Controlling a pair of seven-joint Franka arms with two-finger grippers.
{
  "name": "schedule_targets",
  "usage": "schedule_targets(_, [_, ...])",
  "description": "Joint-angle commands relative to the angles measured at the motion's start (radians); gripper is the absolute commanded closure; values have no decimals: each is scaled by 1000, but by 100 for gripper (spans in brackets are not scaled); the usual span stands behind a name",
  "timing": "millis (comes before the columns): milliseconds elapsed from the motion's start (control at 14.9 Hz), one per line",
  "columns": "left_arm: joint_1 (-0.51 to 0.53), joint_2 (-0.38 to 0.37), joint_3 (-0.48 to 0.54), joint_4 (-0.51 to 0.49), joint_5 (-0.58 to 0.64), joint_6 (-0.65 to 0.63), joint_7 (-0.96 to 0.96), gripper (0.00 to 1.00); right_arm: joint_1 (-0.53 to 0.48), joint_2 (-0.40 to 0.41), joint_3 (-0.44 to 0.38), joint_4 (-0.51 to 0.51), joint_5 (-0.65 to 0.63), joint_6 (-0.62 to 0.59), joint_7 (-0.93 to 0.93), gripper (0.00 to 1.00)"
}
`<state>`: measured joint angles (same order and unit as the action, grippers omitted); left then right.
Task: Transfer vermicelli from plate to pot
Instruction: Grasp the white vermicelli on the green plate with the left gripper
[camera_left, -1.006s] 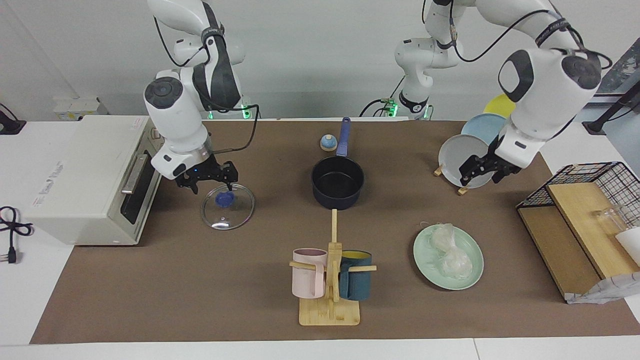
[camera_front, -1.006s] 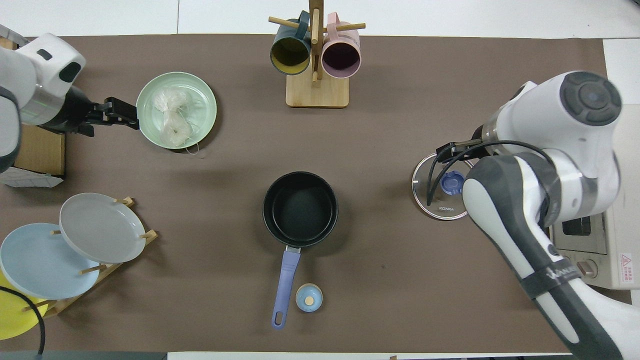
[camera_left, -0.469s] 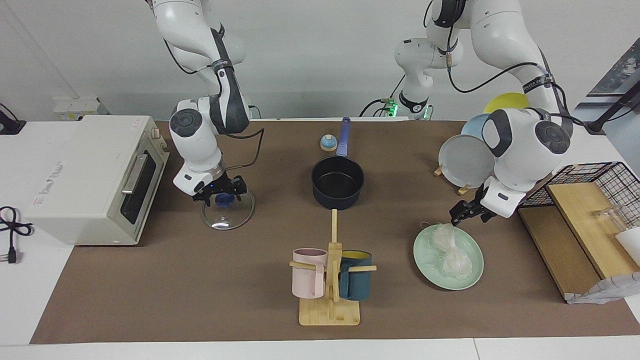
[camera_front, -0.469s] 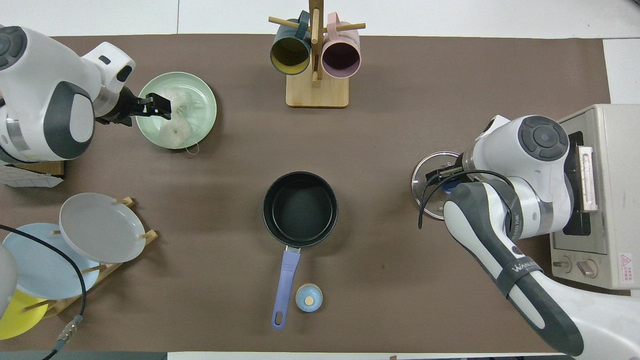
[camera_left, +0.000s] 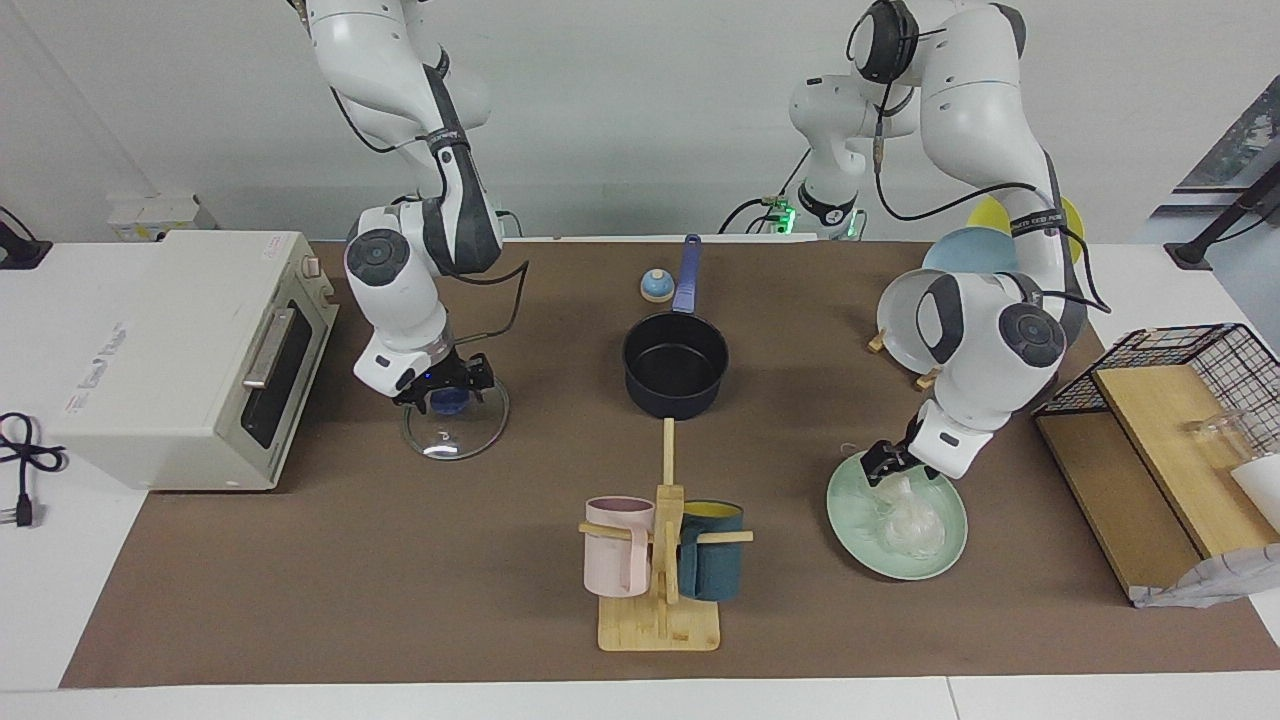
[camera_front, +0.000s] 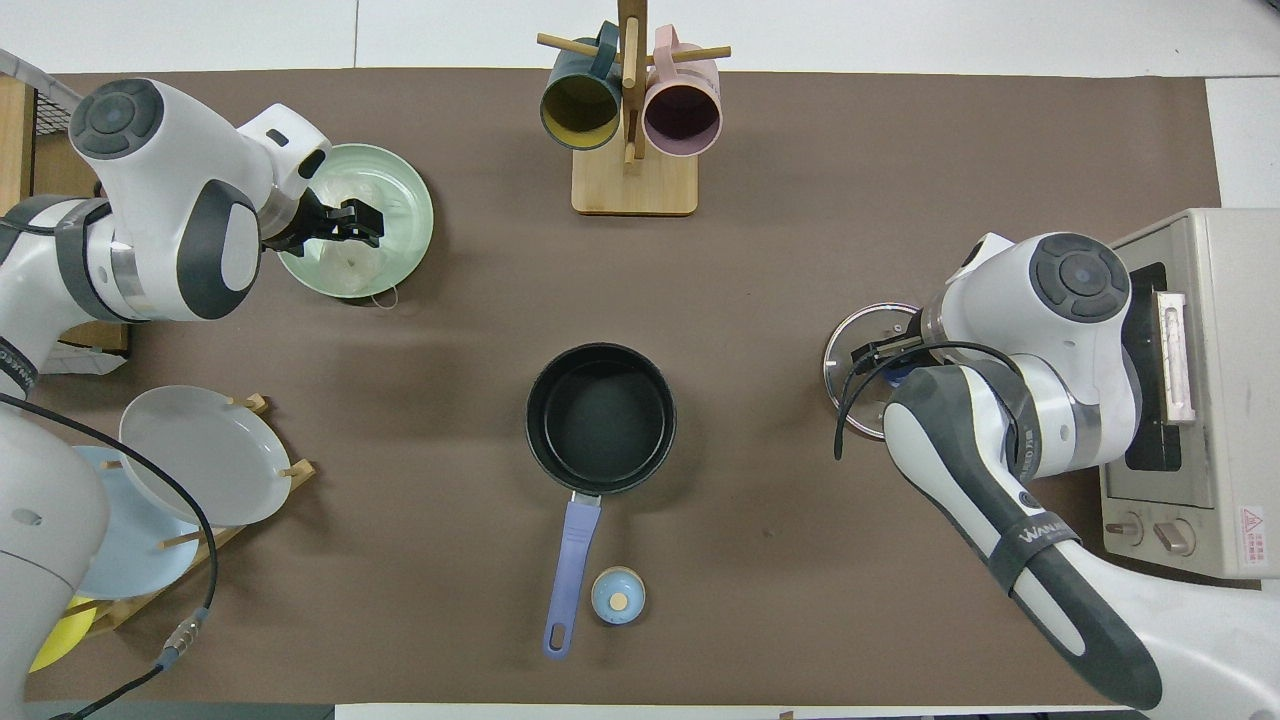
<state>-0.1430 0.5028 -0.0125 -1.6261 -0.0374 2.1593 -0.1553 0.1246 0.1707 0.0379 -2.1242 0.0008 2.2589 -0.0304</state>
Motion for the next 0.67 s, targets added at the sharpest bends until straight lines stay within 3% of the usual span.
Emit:
schedule_targets(0, [-13,11,11,2,31,20,-9,5,-5,-7,3,-13,16,-1,-37,11])
schedule_targets(67, [-15,11,11,-9,56,24,-9,20,-6,-8,2,-13,15,-1,-40,11])
schedule_targets(201, [-15,11,11,-9,65,14,-9,97,-7,-8,2,-19,16,4,-46,10])
schedule_targets(603, [-6,-3,11,81,60,-93,-10,100,-5,-10,2,-16,15,-9,-46,49])
